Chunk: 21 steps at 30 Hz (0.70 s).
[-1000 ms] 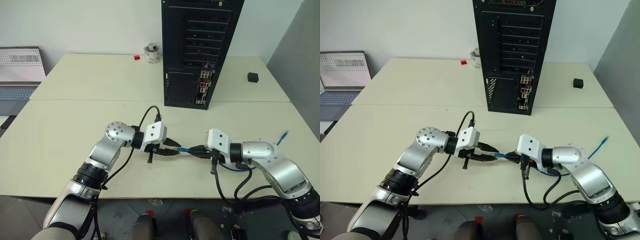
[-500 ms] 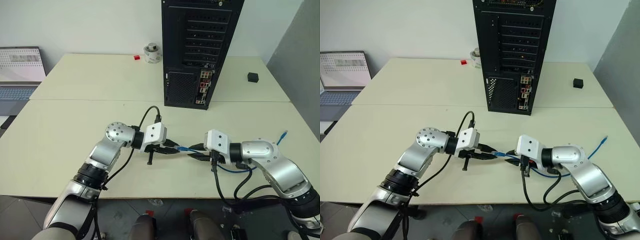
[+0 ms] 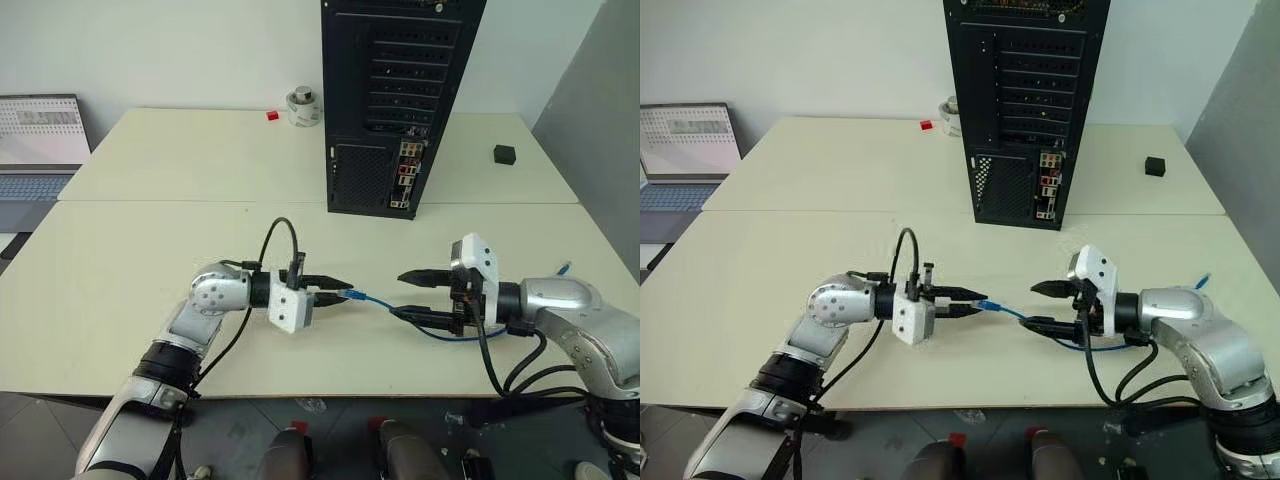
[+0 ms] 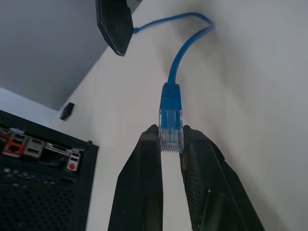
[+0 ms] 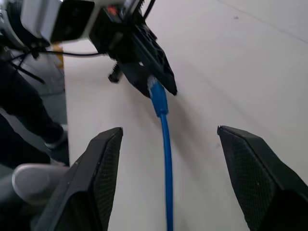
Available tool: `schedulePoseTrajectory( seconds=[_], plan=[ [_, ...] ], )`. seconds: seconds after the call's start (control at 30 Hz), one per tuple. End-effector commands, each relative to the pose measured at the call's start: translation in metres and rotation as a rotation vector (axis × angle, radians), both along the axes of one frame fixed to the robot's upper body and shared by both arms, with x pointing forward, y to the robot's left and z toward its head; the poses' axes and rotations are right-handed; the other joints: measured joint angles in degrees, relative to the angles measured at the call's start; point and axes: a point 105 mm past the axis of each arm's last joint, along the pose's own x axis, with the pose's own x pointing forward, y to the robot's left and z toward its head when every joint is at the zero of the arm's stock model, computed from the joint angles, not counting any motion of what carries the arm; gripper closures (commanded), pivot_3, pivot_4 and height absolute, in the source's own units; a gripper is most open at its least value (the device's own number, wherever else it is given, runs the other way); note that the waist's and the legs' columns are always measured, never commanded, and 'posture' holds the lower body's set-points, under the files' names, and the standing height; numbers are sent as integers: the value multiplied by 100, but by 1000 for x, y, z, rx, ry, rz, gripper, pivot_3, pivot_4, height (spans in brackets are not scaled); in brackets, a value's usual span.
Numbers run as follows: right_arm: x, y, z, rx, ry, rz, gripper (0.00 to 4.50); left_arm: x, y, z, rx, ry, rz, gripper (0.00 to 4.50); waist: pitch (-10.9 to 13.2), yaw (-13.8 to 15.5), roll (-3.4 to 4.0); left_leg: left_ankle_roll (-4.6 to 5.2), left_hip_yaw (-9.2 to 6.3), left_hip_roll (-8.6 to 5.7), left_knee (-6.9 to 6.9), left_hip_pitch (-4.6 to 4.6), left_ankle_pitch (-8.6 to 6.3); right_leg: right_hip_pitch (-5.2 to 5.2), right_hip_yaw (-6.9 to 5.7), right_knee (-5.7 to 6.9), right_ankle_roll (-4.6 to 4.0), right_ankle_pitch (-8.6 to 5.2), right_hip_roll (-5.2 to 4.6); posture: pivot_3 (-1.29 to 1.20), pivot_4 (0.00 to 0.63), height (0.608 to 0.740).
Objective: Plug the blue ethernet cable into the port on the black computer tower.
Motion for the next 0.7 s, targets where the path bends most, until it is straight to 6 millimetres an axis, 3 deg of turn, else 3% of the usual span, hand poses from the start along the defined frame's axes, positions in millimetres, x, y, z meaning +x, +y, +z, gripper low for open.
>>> schedulePoseTrajectory(
  seconds=[0.03, 0.37, 0.7],
  plan=[
    [-4, 12, 12, 108, 48, 3, 1178, -4, 3, 19, -76, -232, -55, 4223, 0, 1, 0, 0, 1, -3, 0, -2, 0, 0, 0, 0, 0, 0, -1, 0, 150, 740],
    [0, 35, 6, 216, 160, 0, 1178, -4, 6, 23, -140, -358, -59, 4226, 0, -4, 1, 0, 1, -5, 0, -3, 0, 0, -8, 1, 1, 1, -4, 0, 150, 740],
    [4, 41, 4, 232, 166, -3, 1178, -2, 4, 23, -148, -388, -40, 4226, 0, -6, 1, 0, 2, -5, -1, -4, 0, 0, -13, 2, 1, 0, -3, 0, 150, 740]
  ],
)
